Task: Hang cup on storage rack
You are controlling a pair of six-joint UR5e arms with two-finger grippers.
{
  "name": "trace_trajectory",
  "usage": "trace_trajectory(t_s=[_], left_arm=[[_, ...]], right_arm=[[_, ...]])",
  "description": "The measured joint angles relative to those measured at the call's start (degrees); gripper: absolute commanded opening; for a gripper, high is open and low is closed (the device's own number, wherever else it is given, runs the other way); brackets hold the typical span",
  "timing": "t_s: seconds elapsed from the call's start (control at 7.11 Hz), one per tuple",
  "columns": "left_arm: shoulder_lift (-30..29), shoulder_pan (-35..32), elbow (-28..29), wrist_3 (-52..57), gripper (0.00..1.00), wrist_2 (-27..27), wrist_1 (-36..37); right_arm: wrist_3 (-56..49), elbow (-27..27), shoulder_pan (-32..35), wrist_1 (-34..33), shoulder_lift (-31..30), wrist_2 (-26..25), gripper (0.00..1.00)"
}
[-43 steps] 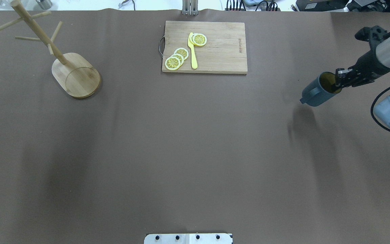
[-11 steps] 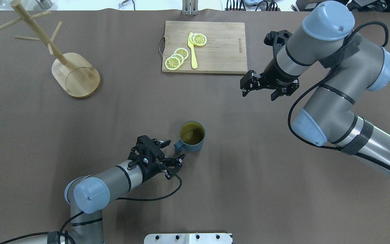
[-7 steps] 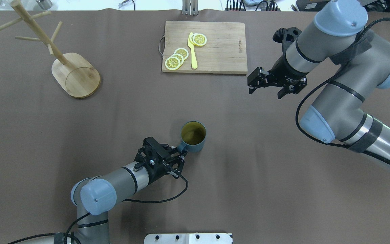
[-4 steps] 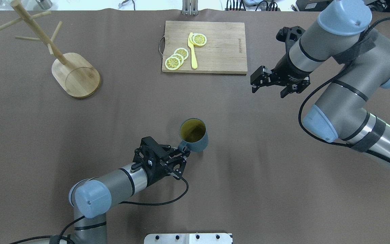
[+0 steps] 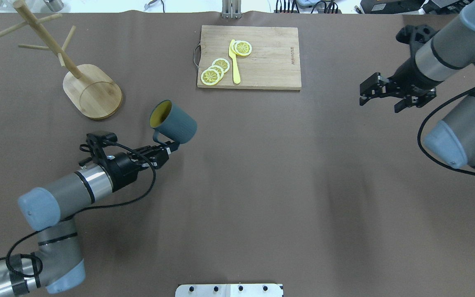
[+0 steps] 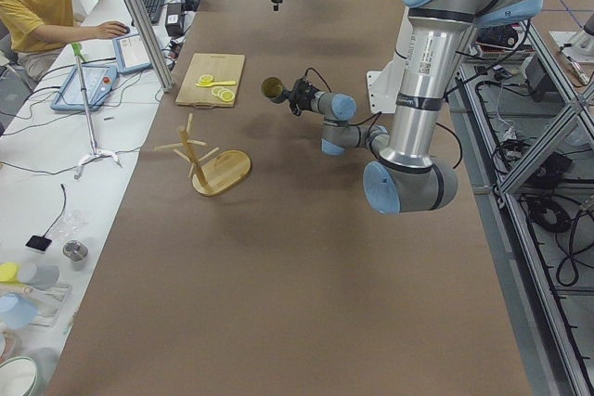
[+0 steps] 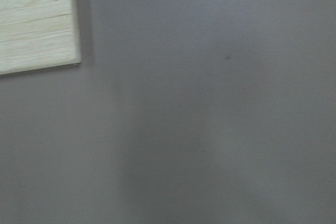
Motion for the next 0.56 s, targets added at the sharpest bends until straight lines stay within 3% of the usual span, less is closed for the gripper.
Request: trace_trajectory(t_s=[0.28, 0.56], left_arm=[[0.6, -13.1, 0.7, -21.3, 0.00, -12.7, -1.4], [-2.0, -22.9, 2.6, -39.2, 0.00, -19.5, -1.6]], right_arm=[[-13.4, -0.3, 6.0, -0.2, -6.5, 0.5, 1.00], [-16.8, -0.5, 7.5, -0.2, -8.4, 0.5, 1.00]])
